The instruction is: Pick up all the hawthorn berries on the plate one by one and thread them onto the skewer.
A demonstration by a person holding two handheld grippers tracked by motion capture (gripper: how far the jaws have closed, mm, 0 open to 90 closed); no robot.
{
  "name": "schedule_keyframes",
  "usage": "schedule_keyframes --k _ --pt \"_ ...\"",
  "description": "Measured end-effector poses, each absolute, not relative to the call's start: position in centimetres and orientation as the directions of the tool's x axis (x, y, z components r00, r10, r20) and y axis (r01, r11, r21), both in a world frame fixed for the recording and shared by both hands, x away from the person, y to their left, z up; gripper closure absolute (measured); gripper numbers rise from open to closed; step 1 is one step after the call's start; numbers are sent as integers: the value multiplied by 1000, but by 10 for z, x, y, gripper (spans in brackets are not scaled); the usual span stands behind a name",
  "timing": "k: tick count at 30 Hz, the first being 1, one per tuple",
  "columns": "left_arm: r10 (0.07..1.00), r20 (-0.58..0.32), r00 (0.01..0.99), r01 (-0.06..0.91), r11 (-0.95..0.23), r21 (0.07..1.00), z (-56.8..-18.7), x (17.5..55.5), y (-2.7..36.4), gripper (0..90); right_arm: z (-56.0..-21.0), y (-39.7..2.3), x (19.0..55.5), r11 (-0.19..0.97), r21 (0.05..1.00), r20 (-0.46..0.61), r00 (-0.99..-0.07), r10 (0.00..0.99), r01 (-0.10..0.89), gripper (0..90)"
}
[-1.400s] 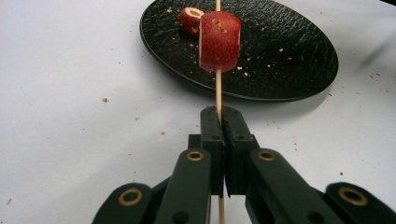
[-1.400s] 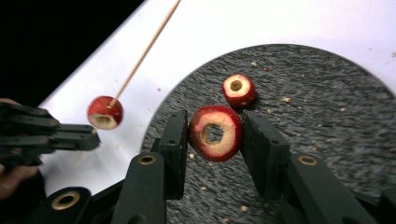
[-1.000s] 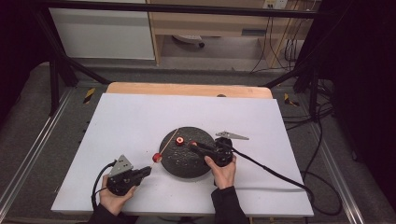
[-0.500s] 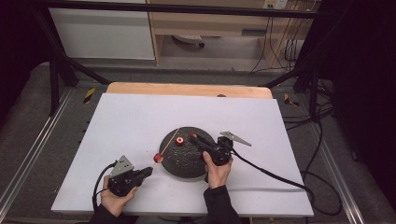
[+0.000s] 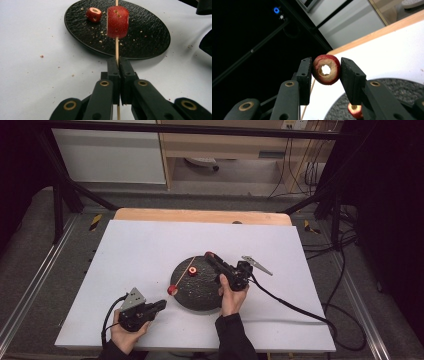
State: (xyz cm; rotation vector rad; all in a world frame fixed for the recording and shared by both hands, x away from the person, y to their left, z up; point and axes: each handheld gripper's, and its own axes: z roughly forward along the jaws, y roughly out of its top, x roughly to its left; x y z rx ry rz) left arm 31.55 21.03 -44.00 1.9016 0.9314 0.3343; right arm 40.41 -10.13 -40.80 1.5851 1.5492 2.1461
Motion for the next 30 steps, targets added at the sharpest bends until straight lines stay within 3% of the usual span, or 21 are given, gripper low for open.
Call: schedule_keyframes --k 30 --pt "697 -180 694 456 -232 859 -443 312 181 881 -420 -94 410 -638 645 758 -456 466 420 628"
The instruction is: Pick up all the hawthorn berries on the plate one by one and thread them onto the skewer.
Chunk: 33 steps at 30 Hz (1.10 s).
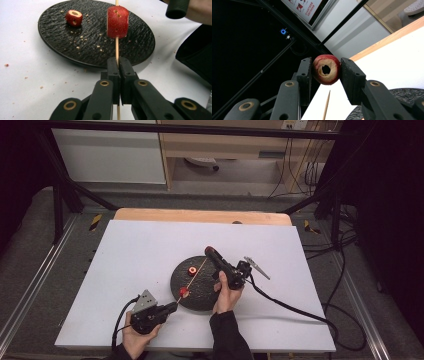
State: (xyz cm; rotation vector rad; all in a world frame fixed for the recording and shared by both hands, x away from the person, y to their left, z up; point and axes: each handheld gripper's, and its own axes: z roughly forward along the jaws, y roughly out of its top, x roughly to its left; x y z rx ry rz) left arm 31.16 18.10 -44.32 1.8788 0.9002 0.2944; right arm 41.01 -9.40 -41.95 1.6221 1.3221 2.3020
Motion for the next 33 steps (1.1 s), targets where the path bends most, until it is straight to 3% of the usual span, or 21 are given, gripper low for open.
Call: schedule_keyframes --k 33 --pt "712 -212 669 467 -181 866 -443 312 174 882 -426 -90 408 -659 619 777 -452 438 426 629"
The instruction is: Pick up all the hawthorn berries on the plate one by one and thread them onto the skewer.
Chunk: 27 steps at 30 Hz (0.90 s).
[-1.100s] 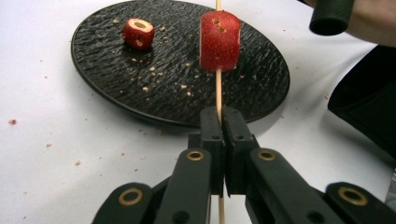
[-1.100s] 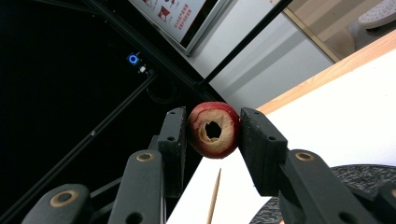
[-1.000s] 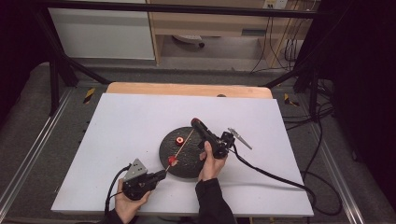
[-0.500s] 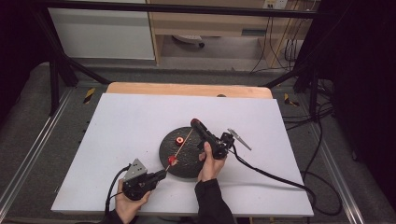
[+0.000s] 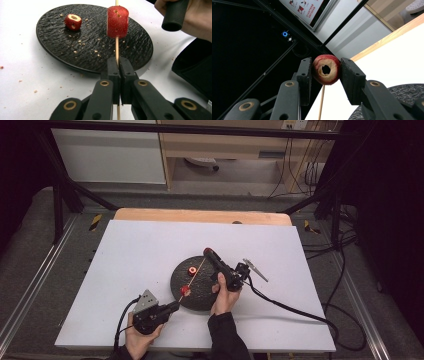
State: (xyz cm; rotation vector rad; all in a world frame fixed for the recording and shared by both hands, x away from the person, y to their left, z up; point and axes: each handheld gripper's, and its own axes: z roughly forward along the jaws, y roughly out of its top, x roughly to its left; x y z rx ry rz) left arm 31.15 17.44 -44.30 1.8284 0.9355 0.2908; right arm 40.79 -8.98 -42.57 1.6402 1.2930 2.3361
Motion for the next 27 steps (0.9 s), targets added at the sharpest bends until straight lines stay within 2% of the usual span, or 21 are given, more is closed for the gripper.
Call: schedule_keyframes --k 10,20,27 --pt "723 -236 649 485 -154 861 -440 314 169 882 -430 -86 406 -653 618 779 -453 433 438 630" --pt "737 -220 639 474 -152 867 -434 311 160 883 -423 -90 405 -663 618 775 -465 427 422 633" --pt "747 -247 618 494 -124 860 -433 306 152 884 -421 -90 404 -668 625 768 -470 435 403 635"
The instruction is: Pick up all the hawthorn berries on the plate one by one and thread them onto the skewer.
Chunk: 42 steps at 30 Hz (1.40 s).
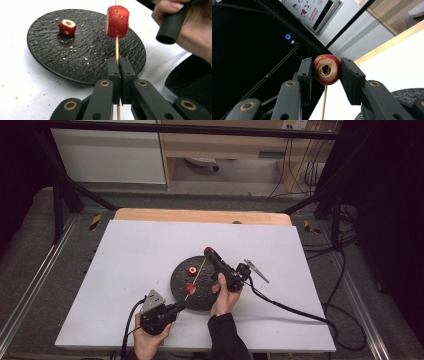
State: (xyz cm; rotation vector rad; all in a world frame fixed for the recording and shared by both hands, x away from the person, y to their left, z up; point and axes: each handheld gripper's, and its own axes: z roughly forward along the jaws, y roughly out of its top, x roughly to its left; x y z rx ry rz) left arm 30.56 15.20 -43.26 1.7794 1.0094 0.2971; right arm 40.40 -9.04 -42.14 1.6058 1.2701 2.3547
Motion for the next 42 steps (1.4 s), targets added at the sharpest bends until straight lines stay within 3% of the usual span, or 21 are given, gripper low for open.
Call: schedule_keyframes --k 17,42 --pt "743 -267 613 513 -118 850 -431 313 147 885 -420 -91 404 -667 627 767 -472 436 402 637" --pt "730 -224 646 482 -162 861 -416 343 141 885 -431 -85 388 -559 683 729 -497 471 471 635"
